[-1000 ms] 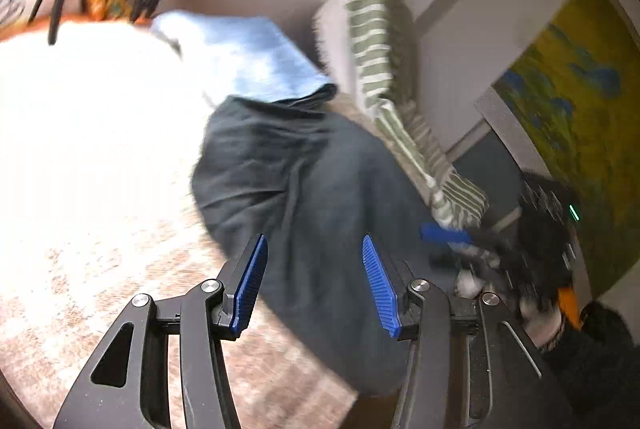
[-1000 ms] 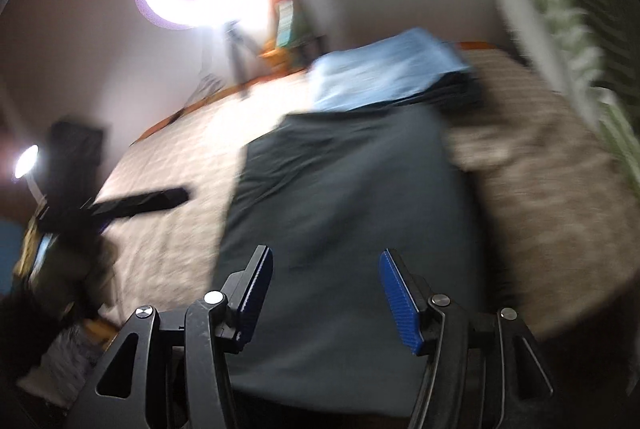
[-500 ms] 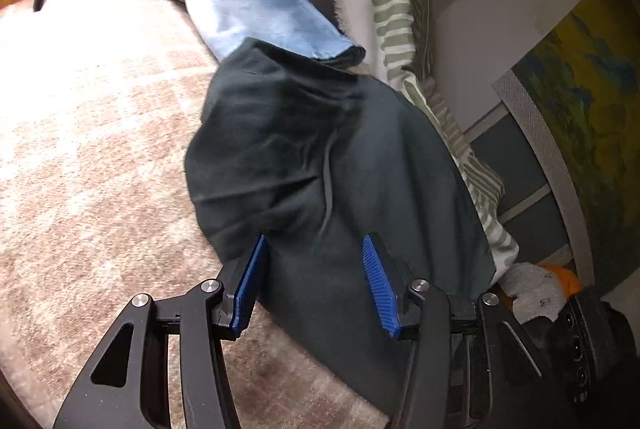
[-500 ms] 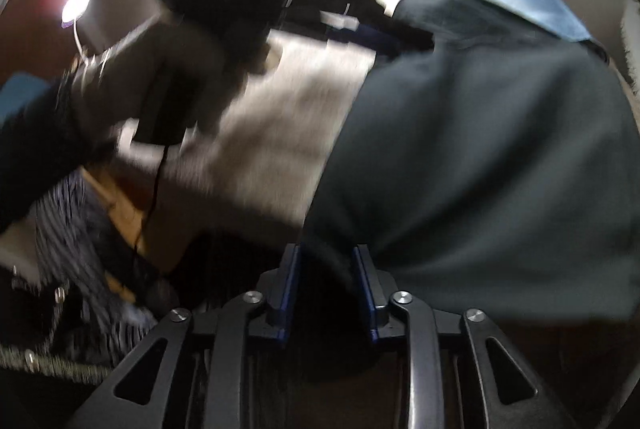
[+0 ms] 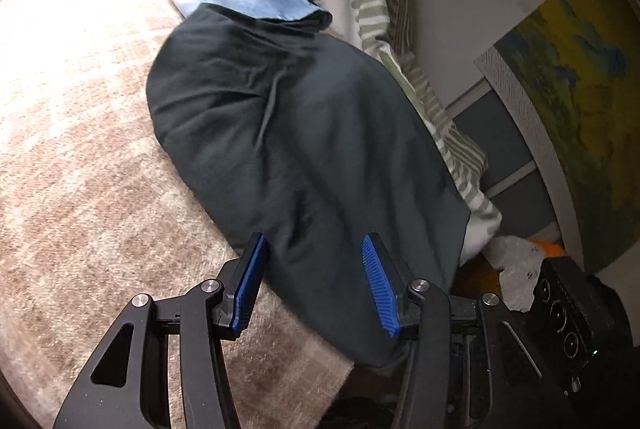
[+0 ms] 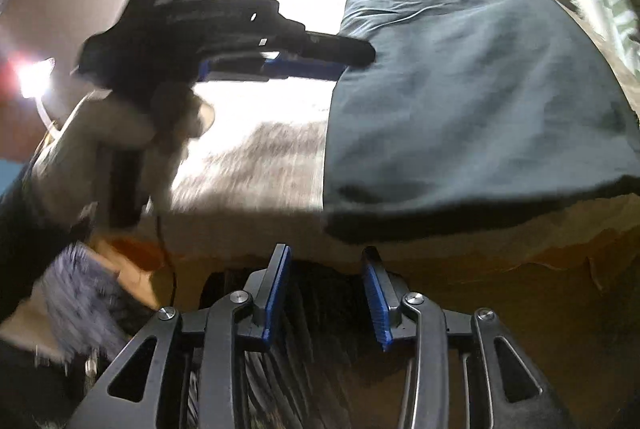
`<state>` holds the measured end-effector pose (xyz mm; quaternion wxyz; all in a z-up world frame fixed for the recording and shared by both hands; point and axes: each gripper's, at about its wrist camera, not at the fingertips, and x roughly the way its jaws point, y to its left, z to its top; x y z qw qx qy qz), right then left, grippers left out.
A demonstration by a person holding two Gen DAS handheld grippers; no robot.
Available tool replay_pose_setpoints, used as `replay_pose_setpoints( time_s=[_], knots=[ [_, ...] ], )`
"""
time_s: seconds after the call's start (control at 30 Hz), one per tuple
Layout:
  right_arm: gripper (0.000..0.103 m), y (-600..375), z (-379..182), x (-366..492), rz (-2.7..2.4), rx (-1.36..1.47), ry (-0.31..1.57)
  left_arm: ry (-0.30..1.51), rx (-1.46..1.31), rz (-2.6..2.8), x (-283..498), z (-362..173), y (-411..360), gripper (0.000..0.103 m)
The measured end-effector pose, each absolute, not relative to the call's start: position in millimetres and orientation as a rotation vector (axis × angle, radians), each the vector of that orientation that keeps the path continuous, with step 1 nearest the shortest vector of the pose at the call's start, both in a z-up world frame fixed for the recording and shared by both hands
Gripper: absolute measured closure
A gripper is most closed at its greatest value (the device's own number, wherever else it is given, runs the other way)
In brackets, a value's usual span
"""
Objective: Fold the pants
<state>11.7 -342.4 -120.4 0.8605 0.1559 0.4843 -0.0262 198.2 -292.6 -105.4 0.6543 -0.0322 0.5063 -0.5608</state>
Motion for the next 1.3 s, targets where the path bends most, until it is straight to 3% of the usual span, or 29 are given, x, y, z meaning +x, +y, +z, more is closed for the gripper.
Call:
replay_pose_setpoints(
  time_s=[0.1, 0.13, 0.2, 0.27, 0.37, 0.43, 0.63, 0.73, 0.77, 0.8, 0.83, 0.87, 1.0, 1.1, 1.13, 1.17, 1.3],
  knots=[
    [0.068, -346, -126, 22, -0.147, 0.363, 1.004, 1.153, -0.088, -1.274, 200, -106, -294, 0.055],
    [0.075, -350, -128, 24, -0.161, 0.394, 0.997, 1.152, -0.089, -1.277, 200, -106, -295, 0.055],
    [0.079, -354, -130, 22, -0.158, 0.426, 0.988, 1.147, -0.080, -1.284, 200, -107, -299, 0.055],
    [0.095, -354, -127, 21, -0.126, 0.388, 1.002, 1.140, -0.063, -1.292, 200, -110, -302, 0.058],
    [0.102, -346, -112, 15, -0.099, 0.244, 1.035, 1.122, -0.026, -1.273, 203, -114, -305, 0.081],
    [0.103, -351, -109, 7, -0.101, 0.210, 1.054, 1.131, -0.047, -1.263, 209, -117, -304, 0.086],
    [0.103, -371, -111, -18, -0.127, 0.238, 1.062, 1.115, -0.098, -1.256, 212, -114, -296, 0.086],
    [0.096, -366, -100, -25, -0.093, 0.247, 1.011, 1.105, -0.167, -1.256, 217, -107, -284, 0.086],
    [0.087, -364, -95, -22, -0.077, 0.260, 0.996, 1.102, -0.172, -1.251, 219, -105, -283, 0.086],
    [0.059, -361, -96, -20, -0.067, 0.275, 1.001, 1.101, -0.178, -1.250, 220, -104, -282, 0.086],
    [0.043, -359, -100, -9, -0.062, 0.283, 1.011, 1.100, -0.185, -1.247, 221, -102, -280, 0.086],
    [0.042, -356, -104, -3, -0.056, 0.280, 1.024, 1.097, -0.183, -1.247, 222, -101, -279, 0.086],
    [0.049, -341, -129, 16, -0.097, 0.257, 1.046, 1.097, -0.167, -1.255, 219, -100, -281, 0.086],
    [0.078, -346, -146, 31, -0.140, 0.332, 1.024, 1.110, -0.153, -1.254, 217, -103, -286, 0.085],
    [0.083, -347, -148, 32, -0.145, 0.327, 1.028, 1.112, -0.144, -1.255, 216, -104, -288, 0.085],
    [0.096, -345, -147, 30, -0.137, 0.309, 1.032, 1.111, -0.126, -1.258, 215, -104, -291, 0.085],
    [0.101, -339, -111, 16, -0.072, 0.149, 1.035, 1.121, -0.050, -1.234, 213, -114, -302, 0.085]
  ],
)
